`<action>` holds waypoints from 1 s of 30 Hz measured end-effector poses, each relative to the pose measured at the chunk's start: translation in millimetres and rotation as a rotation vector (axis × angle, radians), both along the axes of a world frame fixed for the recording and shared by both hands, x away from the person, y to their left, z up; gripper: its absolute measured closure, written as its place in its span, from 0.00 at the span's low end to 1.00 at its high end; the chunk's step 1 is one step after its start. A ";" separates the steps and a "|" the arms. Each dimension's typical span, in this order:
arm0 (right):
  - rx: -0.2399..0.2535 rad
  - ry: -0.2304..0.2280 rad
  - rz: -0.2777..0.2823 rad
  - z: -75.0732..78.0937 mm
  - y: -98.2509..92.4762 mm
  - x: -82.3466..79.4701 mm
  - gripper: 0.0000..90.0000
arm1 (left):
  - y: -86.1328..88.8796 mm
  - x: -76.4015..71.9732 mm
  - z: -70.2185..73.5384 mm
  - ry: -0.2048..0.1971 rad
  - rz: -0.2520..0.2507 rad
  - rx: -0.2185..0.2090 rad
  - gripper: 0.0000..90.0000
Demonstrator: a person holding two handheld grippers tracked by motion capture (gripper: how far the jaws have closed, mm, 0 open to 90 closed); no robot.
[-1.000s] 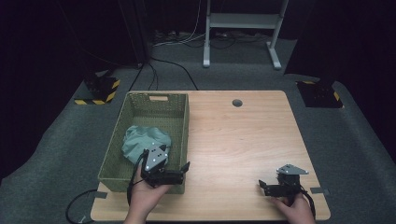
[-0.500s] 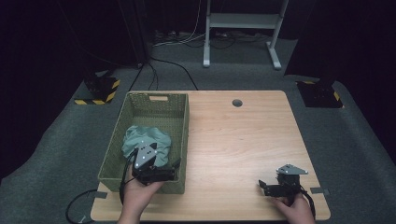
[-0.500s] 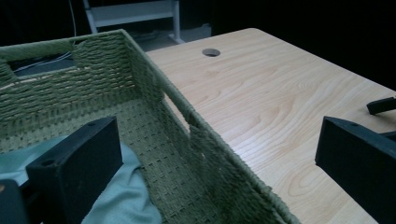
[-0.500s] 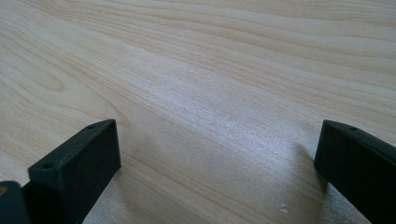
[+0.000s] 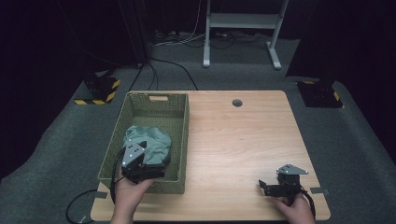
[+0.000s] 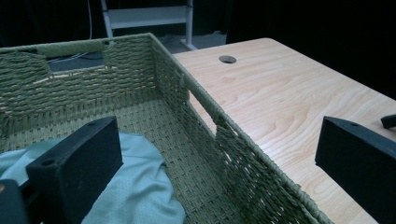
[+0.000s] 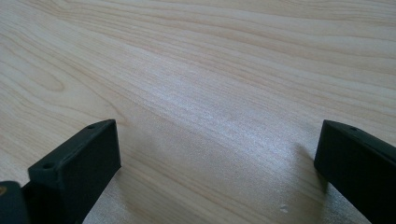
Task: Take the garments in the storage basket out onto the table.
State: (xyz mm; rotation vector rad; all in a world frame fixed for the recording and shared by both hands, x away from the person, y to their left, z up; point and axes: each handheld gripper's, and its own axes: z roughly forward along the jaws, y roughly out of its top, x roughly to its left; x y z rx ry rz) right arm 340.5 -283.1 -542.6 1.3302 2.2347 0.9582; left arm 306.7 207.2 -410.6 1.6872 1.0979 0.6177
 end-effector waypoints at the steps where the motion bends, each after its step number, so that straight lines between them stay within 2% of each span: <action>1: 0.000 0.000 0.000 0.0 0.0 0.0 0.00 | 0.9 0.0 0.0 0.000 0.002 -0.003 0.01; 13: 0.006 0.002 -0.001 0.1 -0.4 0.0 0.00 | 10.6 0.1 -0.4 0.004 0.030 -0.012 0.01; 30: 0.008 0.002 0.000 0.1 -0.7 0.0 0.00 | 14.5 2.2 -4.7 0.011 0.053 -0.017 0.01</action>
